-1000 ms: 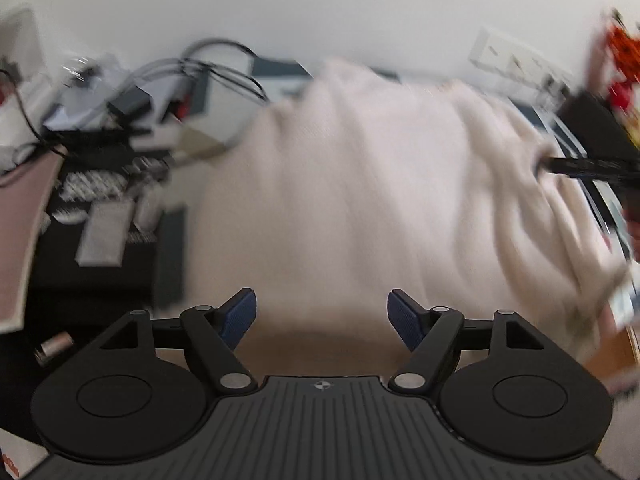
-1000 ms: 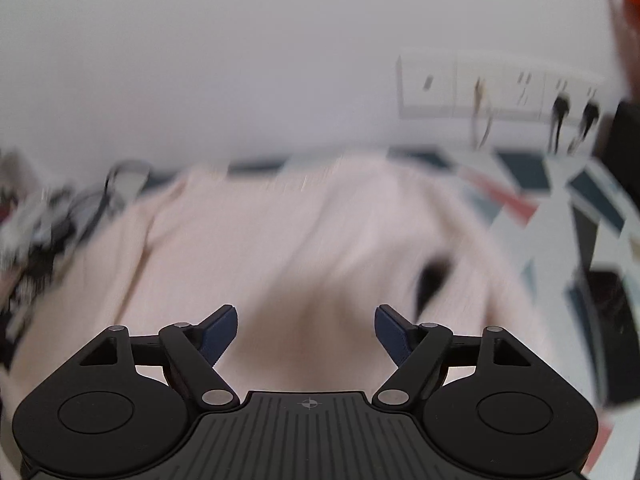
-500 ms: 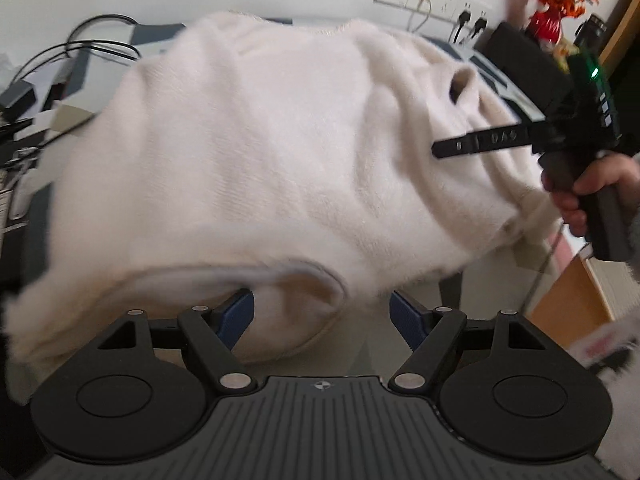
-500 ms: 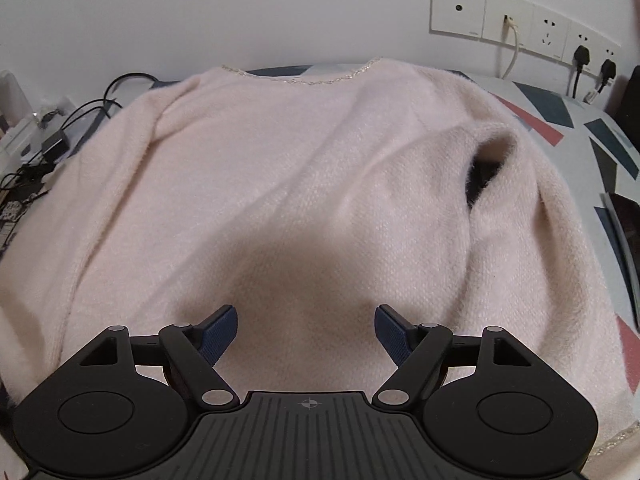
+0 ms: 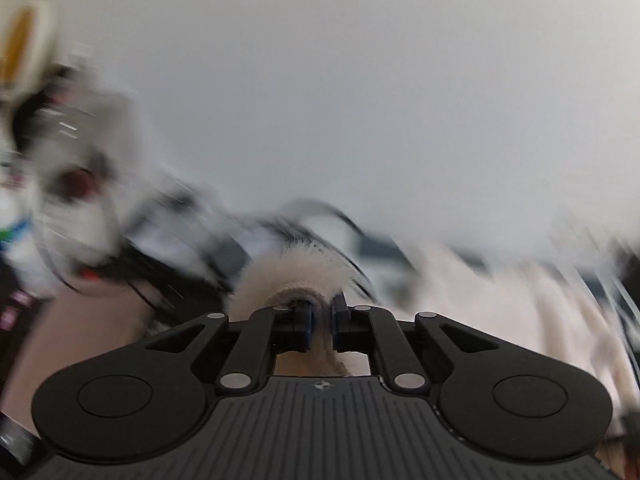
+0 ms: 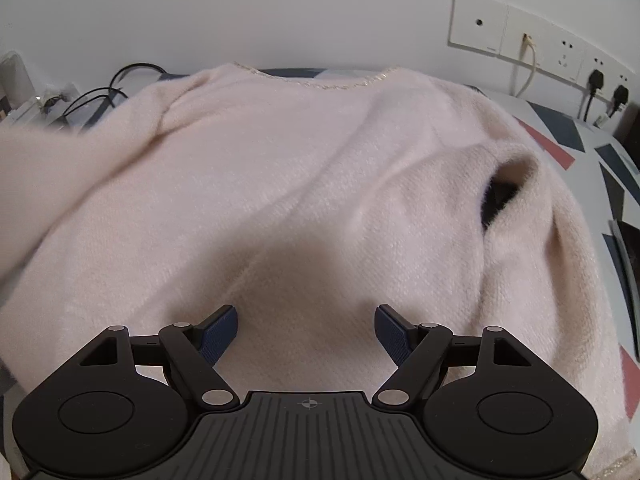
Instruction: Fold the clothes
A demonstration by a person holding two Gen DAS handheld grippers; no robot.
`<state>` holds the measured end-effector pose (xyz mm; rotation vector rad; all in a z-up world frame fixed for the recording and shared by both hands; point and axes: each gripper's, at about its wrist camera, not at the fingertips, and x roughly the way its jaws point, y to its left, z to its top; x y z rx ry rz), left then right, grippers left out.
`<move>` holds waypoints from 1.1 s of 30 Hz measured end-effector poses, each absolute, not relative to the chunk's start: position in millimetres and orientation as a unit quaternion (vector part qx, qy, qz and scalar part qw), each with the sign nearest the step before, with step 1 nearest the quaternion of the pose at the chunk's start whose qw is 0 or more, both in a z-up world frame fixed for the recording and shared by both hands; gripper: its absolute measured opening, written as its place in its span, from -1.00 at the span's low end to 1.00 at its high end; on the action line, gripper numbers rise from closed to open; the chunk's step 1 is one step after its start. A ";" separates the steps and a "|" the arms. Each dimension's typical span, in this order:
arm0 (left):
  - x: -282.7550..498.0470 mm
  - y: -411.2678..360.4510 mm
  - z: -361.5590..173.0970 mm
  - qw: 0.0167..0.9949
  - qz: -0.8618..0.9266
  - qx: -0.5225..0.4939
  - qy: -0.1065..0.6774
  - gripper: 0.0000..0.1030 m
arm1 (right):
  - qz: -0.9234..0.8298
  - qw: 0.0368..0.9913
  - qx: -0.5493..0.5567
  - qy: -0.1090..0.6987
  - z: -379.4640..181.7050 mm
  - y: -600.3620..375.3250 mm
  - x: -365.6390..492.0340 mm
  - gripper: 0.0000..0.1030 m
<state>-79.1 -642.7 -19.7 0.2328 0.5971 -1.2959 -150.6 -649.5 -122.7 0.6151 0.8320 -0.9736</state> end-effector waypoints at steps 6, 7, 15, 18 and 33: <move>-46.9 -686.5 -41.6 0.793 -0.523 0.127 0.284 -0.77 | -0.461 0.746 0.289 0.385 -127.2 -649.1 -159.6 0.41; -49.4 -691.1 -51.6 0.787 -0.524 0.143 0.292 -0.68 | -0.463 0.744 0.290 0.384 -127.2 -648.9 -161.6 0.41; -107.8 -676.0 -91.8 0.674 -0.617 0.232 0.334 -0.05 | -0.495 0.722 0.306 0.374 -127.2 -643.7 -190.1 0.41; -134.4 -656.1 -95.1 0.618 -0.660 0.258 0.340 0.01 | -0.508 0.714 0.312 0.368 -126.3 -639.2 -204.4 0.41; -178.2 -623.7 -160.6 0.571 -0.646 0.329 0.385 0.25 | -0.543 0.680 0.321 0.374 -139.0 -630.2 -239.9 0.19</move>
